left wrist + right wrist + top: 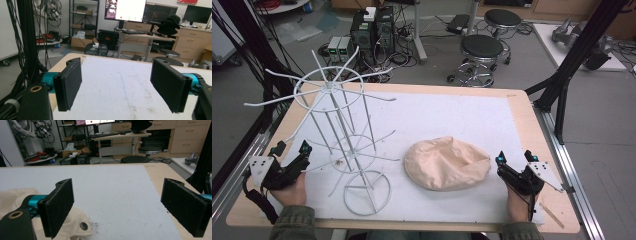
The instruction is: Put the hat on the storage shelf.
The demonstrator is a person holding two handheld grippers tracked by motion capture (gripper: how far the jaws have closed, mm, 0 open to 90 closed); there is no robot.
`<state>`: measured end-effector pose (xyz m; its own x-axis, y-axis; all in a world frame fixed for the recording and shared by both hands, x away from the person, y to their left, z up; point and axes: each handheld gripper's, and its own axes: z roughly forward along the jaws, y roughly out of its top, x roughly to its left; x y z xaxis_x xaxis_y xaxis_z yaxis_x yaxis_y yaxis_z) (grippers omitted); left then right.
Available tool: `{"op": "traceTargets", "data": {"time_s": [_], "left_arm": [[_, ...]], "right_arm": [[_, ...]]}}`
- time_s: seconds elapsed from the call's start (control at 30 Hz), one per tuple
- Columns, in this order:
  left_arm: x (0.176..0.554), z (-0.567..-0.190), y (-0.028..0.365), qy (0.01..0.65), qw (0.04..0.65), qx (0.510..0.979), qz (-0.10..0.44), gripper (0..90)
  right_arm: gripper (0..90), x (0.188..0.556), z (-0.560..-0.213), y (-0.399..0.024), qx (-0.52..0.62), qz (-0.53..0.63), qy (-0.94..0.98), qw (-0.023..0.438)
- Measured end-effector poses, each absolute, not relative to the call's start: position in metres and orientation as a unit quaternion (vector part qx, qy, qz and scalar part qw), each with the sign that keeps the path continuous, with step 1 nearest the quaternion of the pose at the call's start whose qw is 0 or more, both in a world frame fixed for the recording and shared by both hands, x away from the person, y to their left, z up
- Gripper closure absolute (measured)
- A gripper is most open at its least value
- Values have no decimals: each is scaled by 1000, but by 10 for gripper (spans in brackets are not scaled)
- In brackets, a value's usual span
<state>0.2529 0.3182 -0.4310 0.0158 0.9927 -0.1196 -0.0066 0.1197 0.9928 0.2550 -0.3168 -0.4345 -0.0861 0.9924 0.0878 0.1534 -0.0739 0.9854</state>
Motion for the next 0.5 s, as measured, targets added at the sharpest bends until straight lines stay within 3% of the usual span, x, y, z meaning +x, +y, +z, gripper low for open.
{"op": "traceTargets", "data": {"time_s": [0.5], "left_arm": [[254, -432, 318, 524, 537, 472, 462, 255]], "right_arm": [[105, 255, -435, -317, 531, 504, 539, 417]]}}
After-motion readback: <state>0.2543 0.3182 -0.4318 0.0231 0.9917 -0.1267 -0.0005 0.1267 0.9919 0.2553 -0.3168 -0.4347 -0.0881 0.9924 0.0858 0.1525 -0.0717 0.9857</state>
